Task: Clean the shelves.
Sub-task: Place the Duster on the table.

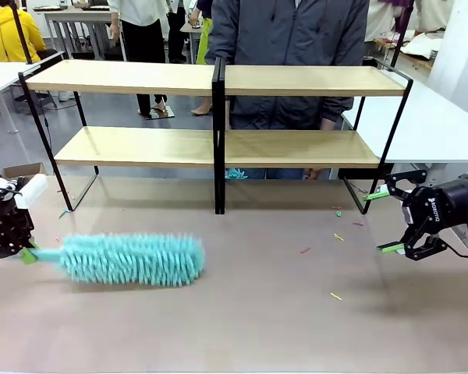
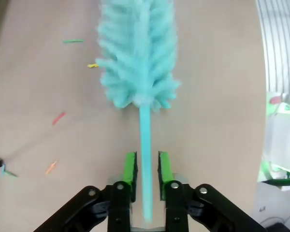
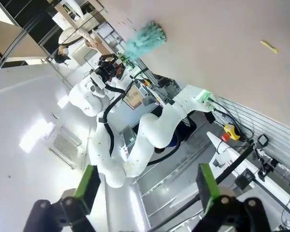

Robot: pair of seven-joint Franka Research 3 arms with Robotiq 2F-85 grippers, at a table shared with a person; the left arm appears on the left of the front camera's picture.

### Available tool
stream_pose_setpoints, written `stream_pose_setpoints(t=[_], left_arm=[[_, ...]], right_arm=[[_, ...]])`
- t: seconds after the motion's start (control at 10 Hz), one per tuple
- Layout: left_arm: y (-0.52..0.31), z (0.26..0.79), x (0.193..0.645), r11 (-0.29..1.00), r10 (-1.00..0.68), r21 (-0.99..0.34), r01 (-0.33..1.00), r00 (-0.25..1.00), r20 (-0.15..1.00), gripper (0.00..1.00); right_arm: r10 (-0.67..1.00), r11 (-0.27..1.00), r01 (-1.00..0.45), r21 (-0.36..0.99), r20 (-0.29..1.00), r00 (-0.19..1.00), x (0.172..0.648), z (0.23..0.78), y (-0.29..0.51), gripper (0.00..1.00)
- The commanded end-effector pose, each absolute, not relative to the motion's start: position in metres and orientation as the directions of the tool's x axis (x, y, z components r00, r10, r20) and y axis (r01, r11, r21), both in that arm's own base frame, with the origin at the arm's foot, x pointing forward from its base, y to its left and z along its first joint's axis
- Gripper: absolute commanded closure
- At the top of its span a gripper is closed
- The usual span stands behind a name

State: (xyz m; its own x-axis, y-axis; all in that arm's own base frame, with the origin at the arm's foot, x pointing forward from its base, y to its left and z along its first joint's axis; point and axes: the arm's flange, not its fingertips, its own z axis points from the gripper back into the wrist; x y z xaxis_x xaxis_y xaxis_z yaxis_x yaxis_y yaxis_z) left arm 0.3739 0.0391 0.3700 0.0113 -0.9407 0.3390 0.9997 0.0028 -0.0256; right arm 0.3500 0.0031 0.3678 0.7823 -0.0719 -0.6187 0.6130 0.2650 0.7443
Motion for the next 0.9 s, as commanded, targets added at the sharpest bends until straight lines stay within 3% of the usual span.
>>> stream_pose_setpoints(t=[0.0, 0.1, 0.2, 0.3, 0.4, 0.5, 0.6, 0.7, 0.8], left_arm=[[0.038, 0.354, 0.337, 0.042, -0.919, -0.007, 0.999, 0.041, 0.393, 0.15], [0.048, 0.365, 0.338, 0.097, -0.888, -0.026, 0.995, 0.098, 0.450, 0.00], [0.059, 0.380, 0.340, 0.161, -0.842, -0.095, 0.982, 0.187, 0.507, 0.00], [0.078, 0.407, 0.331, 0.248, -0.730, -0.266, 0.932, 0.360, 0.580, 0.00], [0.093, 0.427, 0.325, 0.206, -0.645, -0.429, 0.879, 0.452, 0.616, 0.00], [0.111, 0.445, 0.321, 0.061, -0.558, -0.536, 0.842, 0.474, 0.681, 0.00], [0.123, 0.454, 0.327, -0.006, -0.389, -0.603, 0.798, 0.554, 0.737, 0.00], [0.132, 0.454, 0.332, -0.135, -0.276, -0.680, 0.720, 0.632, 0.724, 0.00], [0.138, 0.451, 0.337, -0.157, -0.215, -0.726, 0.670, 0.694, 0.687, 0.00]], right_arm=[[-0.061, 0.249, 0.602, 0.759, -0.608, 0.791, 0.350, 0.371, 0.005, 0.00], [-0.072, 0.265, 0.613, 0.744, -0.619, 0.782, 0.350, 0.368, 0.003, 0.00], [-0.069, 0.277, 0.577, 0.768, -0.584, 0.809, 0.343, 0.378, -0.002, 0.00], [-0.081, 0.241, 0.541, 0.806, -0.539, 0.838, 0.335, 0.396, -0.009, 0.00], [-0.087, 0.216, 0.510, 0.833, -0.503, 0.860, 0.329, 0.411, -0.014, 0.00], [-0.096, 0.190, 0.459, 0.868, -0.449, 0.888, 0.321, 0.428, -0.020, 0.00], [-0.101, 0.170, 0.413, 0.895, -0.401, 0.910, 0.312, 0.442, -0.027, 0.00], [-0.108, 0.165, 0.369, 0.915, -0.355, 0.928, 0.304, 0.452, -0.033, 0.00], [-0.142, 0.144, 0.353, 0.925, -0.333, 0.932, 0.300, 0.458, -0.044, 0.00]])
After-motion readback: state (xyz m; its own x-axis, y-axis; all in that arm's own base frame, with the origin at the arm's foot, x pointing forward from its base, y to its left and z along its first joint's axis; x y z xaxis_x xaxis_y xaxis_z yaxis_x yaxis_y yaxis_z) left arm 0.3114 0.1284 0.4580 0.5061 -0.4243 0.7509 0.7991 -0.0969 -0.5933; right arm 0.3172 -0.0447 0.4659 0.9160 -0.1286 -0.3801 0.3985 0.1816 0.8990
